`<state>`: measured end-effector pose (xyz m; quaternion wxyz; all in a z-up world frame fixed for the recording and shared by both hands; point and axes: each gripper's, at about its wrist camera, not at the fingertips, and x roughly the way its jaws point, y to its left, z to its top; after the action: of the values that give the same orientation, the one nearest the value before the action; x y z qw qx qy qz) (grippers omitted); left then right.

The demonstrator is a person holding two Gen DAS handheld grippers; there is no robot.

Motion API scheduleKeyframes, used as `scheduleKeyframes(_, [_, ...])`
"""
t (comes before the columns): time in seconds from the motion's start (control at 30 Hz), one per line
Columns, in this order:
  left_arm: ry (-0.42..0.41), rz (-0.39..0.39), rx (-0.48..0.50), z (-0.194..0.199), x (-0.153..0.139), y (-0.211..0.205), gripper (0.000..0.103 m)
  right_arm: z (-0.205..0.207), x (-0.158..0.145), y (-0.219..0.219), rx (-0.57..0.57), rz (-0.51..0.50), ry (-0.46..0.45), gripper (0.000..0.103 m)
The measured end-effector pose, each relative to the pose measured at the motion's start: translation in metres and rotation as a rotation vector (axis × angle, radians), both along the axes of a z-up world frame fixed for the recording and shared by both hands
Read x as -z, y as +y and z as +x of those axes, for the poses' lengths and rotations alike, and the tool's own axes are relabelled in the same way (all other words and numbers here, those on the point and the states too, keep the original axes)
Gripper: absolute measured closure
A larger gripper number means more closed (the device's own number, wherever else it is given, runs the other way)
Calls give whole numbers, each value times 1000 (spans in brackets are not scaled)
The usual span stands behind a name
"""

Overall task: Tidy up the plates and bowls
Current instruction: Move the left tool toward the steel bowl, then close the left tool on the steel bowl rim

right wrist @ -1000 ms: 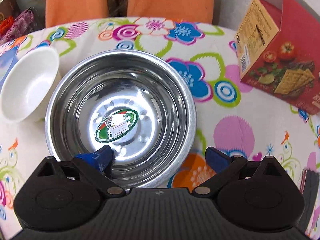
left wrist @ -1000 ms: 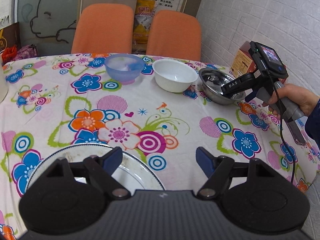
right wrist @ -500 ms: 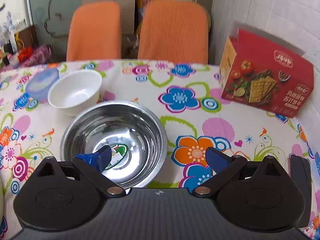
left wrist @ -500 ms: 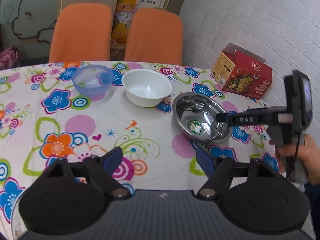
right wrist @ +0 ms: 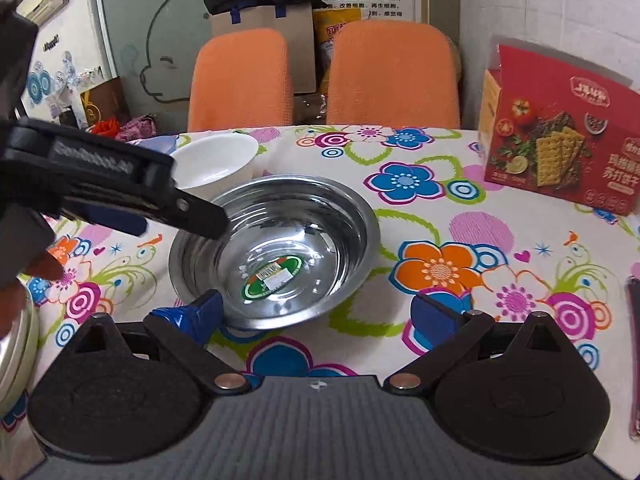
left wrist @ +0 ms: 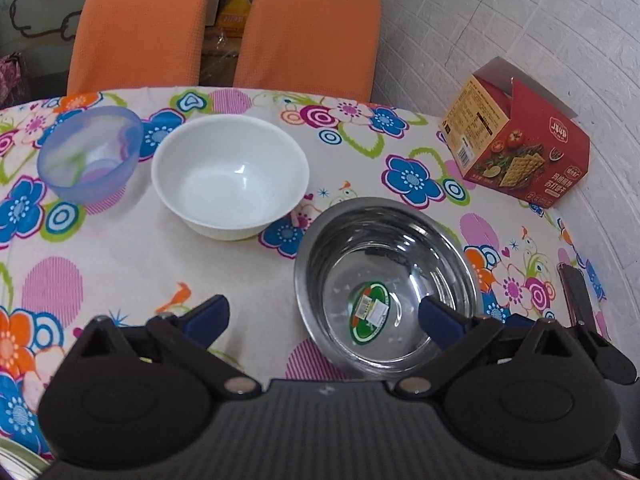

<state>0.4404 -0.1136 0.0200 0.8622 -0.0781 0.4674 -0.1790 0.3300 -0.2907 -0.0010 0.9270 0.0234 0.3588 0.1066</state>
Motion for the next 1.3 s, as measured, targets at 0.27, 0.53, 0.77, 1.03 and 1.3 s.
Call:
scheduleKeyframes(0.27, [3,18,-13,14,11,-13,4,23,-7,-9,14,33,34,15])
scheduleKeyframes(0.53, [49,14,-25,22,24,-20,4,56,18,1,-14,-46,121,15])
scheduleKeyframes(0.77, [54,30,-9,25,33,-27,6,52,29,8,-71,-103,94,12])
scheduleKeyframes(1.03, [30,61,8,21,35,-30,6,55,28,8,-71,-90,93,13])
scheduleKeyframes(1.3, [-19,166,38,16,32,-32,66,52,22,20,-145,-8,85,21])
